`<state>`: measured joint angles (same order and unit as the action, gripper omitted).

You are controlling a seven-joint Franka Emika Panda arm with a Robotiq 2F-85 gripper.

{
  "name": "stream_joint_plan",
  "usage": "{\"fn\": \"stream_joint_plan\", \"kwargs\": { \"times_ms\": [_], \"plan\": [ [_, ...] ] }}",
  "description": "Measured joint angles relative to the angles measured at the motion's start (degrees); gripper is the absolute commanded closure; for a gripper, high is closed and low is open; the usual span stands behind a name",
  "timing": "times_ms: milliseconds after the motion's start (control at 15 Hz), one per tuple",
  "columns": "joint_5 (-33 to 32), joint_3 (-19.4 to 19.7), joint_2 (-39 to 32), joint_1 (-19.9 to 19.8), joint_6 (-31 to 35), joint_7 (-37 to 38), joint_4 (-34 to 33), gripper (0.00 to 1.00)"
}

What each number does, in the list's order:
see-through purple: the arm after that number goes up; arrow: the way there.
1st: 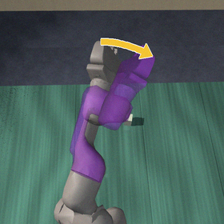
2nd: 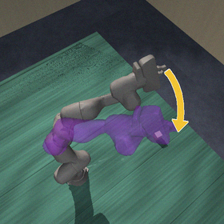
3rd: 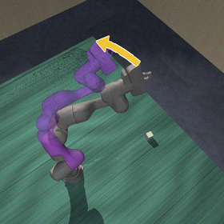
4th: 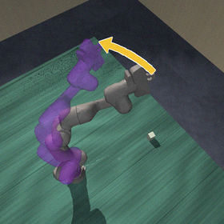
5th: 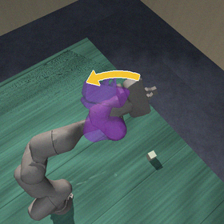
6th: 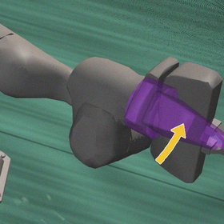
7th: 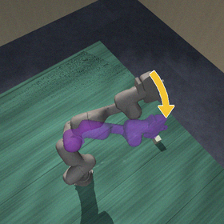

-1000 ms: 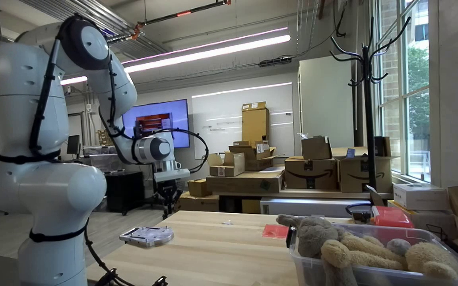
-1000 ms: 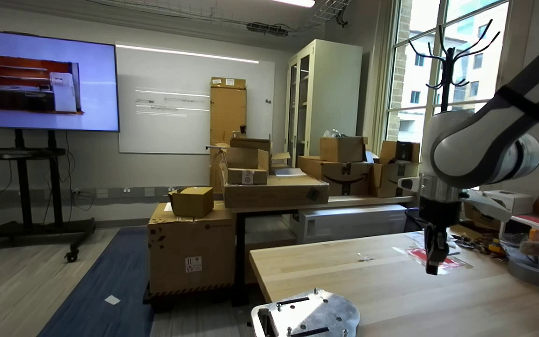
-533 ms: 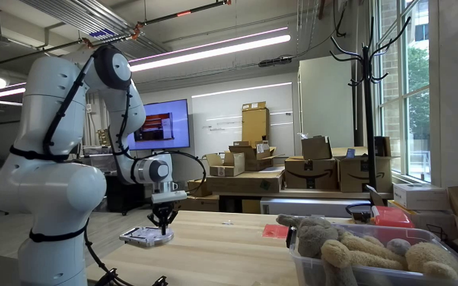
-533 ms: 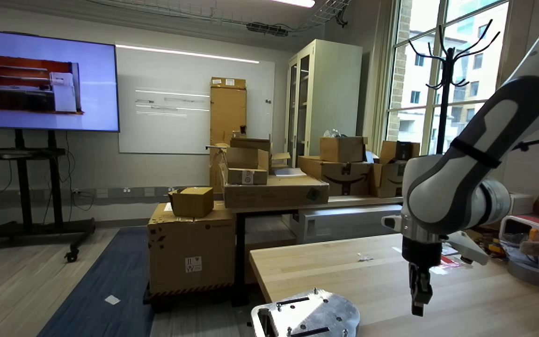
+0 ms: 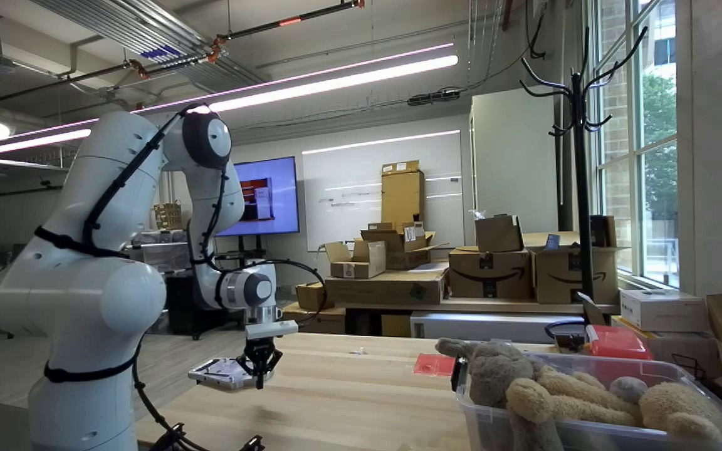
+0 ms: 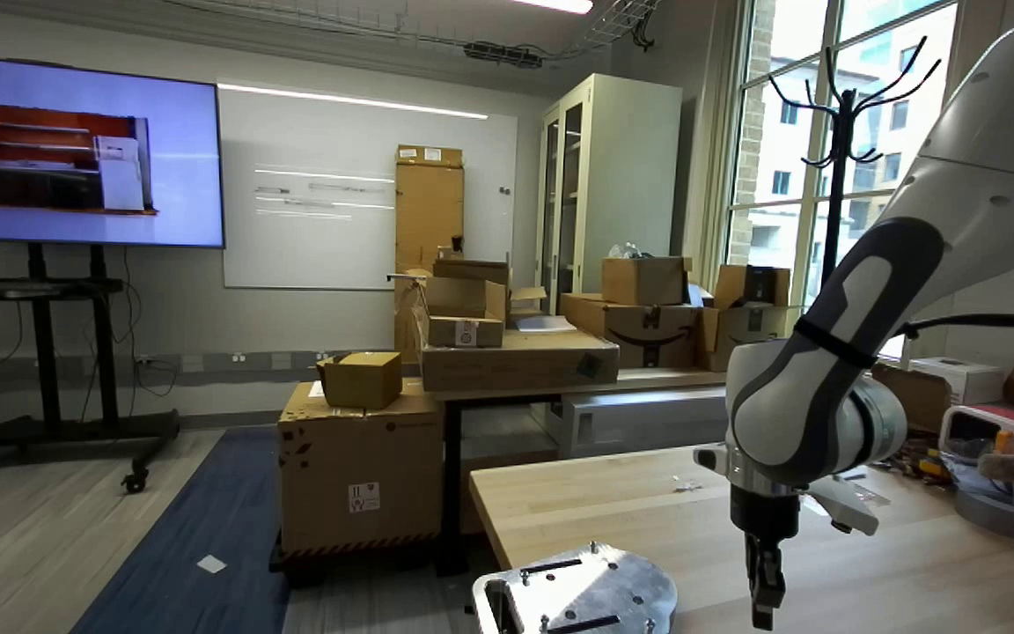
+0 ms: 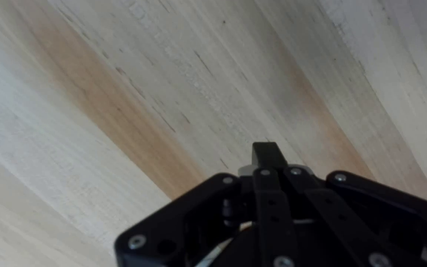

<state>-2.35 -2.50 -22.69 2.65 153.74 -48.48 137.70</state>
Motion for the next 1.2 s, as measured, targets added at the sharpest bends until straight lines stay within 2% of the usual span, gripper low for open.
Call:
{"fn": "stream_joint_plan", "kwargs": {
  "times_ms": [67, 200, 600, 733, 1200],
  "plan": [
    [-0.33, 0.0, -0.84, -0.35, 0.0, 0.07, -0.83, 0.72],
    [-0.79, 0.0, -2.25, -0.87, 0.0, 0.51, -2.35, 0.6],
    [-2.72, 0.0, -4.58, -1.52, 0.0, 1.79, -4.92, 0.12],
    [-3.09, 0.0, -4.78, -1.6, 0.0, 2.29, -5.2, 0.0],
    [-6.34, 0.4, -4.23, -1.83, 0.0, 4.23, -5.21, 0.0]
  ]
}}
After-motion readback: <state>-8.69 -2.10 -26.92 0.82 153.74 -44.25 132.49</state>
